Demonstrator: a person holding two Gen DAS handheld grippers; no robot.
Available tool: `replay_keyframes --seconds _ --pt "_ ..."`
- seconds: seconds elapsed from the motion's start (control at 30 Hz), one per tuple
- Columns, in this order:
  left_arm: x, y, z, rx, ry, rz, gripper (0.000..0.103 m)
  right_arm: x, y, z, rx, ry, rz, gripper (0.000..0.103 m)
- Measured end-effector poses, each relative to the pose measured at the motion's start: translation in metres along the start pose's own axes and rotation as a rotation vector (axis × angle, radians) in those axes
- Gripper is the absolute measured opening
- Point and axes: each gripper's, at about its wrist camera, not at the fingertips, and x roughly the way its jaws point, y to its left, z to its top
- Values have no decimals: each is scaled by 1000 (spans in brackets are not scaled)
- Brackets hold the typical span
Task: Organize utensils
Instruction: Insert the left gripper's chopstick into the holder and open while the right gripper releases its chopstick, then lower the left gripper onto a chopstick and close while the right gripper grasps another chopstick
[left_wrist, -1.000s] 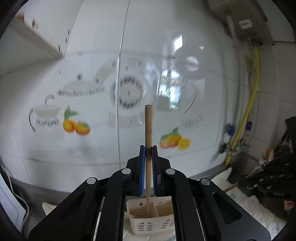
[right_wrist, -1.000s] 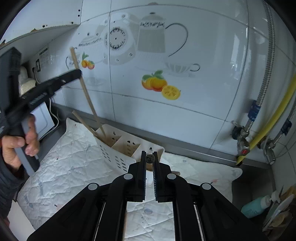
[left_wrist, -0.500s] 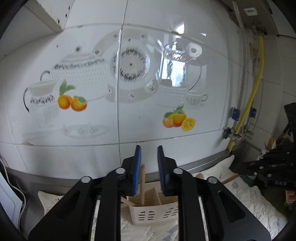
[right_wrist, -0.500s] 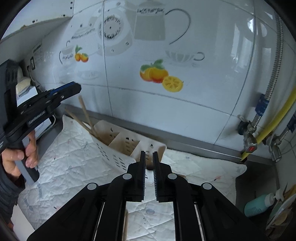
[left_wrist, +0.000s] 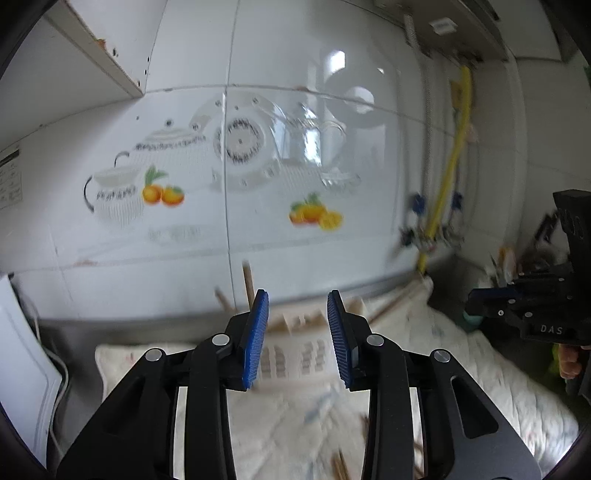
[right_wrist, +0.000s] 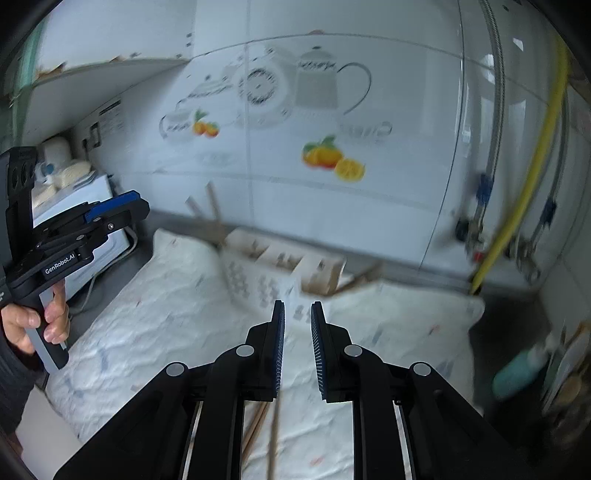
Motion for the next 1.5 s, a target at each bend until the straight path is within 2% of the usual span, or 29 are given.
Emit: replay_keyframes --seconds 0.17,0.4,0.6,0.8,1.0,1.07,1.13,1.5 --pt "-29 -11 -51 4 68 -9 36 -6 17 -64 12 18 1 15" --pt "-43 -10 -132 -89 222 -41 38 4 24 -153 119 81 14 15" --pt "-50 -15 -191 -136 334 -73 38 15 27 -201 143 134 -31 15" --pt "-48 -27 -227 -167 418 -110 37 21 25 -221 170 155 -39 14" --pt "-38 -33 -239 -185 457 -112 25 24 25 -228 182 162 -35 14" --pt "-34 -33 -242 -187 469 -100 25 24 25 -229 186 163 -34 14" --pt "-32 -34 -244 -183 480 -94 19 24 25 -230 188 163 -33 13" --pt "-22 -46 -248 -121 498 -12 20 28 28 -235 178 160 -42 12"
